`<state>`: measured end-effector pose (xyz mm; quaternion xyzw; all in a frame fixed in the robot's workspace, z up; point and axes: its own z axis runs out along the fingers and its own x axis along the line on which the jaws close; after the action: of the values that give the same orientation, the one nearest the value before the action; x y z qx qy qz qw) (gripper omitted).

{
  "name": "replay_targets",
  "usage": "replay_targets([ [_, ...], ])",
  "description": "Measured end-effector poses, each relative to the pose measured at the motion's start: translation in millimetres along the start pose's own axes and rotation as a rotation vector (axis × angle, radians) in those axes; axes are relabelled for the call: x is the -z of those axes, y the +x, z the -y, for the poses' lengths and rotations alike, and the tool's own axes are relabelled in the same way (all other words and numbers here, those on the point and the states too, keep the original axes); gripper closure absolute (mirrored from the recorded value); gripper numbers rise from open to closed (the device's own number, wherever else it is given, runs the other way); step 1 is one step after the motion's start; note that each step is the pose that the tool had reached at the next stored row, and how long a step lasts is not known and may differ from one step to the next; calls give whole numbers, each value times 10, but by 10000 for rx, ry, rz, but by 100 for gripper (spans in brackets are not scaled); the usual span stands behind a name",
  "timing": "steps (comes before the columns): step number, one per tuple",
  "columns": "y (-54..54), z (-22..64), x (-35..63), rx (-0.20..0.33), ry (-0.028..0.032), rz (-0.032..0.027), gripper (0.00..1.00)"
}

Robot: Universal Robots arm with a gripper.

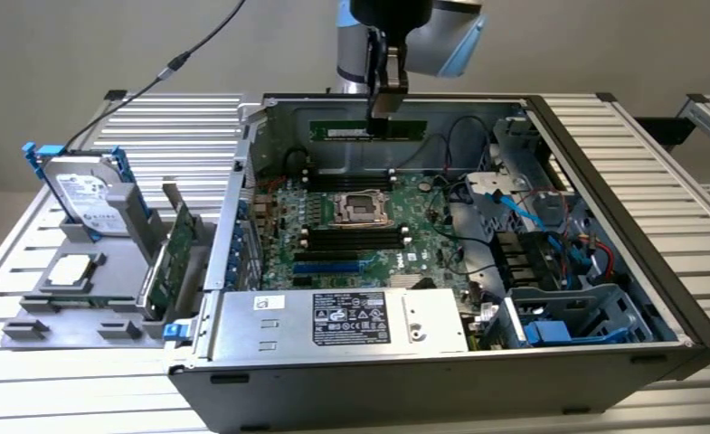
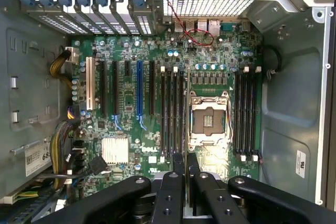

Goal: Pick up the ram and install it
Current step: 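Insert the ram into the slot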

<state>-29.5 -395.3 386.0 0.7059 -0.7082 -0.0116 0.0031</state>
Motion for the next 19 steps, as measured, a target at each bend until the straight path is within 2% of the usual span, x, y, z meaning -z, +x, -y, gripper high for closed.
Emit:
replay_targets([
  [1,0,-1,-2,-1,11,1,86],
  [2,0,-3,-5,-2,67,17,86],
  [3,2,-5,-19,1,98,48,86],
  [11,41,-99,-167,2,101,52,86],
  [19,77,-109,-312,4,101,52,86],
])
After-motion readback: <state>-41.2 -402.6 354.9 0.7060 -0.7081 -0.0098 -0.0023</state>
